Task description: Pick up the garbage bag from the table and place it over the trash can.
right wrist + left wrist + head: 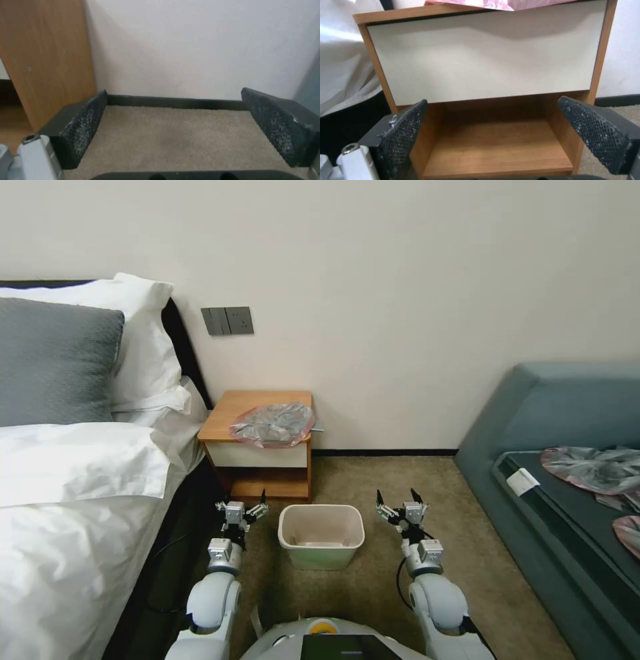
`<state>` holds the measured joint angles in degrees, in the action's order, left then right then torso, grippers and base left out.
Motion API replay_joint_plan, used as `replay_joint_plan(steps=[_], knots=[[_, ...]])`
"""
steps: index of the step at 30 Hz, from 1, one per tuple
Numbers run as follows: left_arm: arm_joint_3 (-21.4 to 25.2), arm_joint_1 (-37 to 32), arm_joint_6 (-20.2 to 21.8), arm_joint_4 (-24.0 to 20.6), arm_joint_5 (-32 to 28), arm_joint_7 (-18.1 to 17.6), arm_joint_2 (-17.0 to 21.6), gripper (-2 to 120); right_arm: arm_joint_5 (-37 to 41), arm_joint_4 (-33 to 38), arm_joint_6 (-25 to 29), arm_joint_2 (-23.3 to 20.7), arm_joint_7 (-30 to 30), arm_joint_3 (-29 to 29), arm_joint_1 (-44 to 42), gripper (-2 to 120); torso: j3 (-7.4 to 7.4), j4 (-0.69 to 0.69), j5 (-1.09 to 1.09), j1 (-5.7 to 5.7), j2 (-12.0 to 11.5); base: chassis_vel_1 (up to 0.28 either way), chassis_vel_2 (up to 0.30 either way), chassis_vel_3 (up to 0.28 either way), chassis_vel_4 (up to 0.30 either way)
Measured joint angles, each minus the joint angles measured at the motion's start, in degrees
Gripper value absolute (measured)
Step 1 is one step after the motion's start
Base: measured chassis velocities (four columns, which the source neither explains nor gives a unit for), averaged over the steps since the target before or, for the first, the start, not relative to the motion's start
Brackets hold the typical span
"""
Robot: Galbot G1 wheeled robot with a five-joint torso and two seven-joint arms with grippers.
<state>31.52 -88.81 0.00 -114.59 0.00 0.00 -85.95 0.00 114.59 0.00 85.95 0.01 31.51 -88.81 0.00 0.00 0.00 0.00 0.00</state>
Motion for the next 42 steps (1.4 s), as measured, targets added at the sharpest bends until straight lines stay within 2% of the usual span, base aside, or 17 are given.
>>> replay_joint_plan(steps=[38,40,42], knots=[[0.05,0.04,0.00,0.00,-0.28,0.00,0.15,100,0.27,0.55,-0.04,-0.09,0.00,0.05,-0.51,100,0.00,0.01,0.00,0.00,0.00,0.000,0.000,0.000,0.000],[1.01,0.68,0.20,-0.03,-2.73,-0.11,1.43,100,2.55,4.16,-0.43,-0.69,0.27,0.68,-3.77,100,0.00,0.03,0.02,0.00,0.00,0.000,0.000,0.000,0.000],[2.34,1.57,0.54,-0.20,-6.12,-0.31,3.20,100,5.46,8.77,-1.09,-1.51,0.80,1.57,-8.22,100,0.00,-0.06,-0.06,0.00,0.00,0.000,0.000,0.000,0.000]])
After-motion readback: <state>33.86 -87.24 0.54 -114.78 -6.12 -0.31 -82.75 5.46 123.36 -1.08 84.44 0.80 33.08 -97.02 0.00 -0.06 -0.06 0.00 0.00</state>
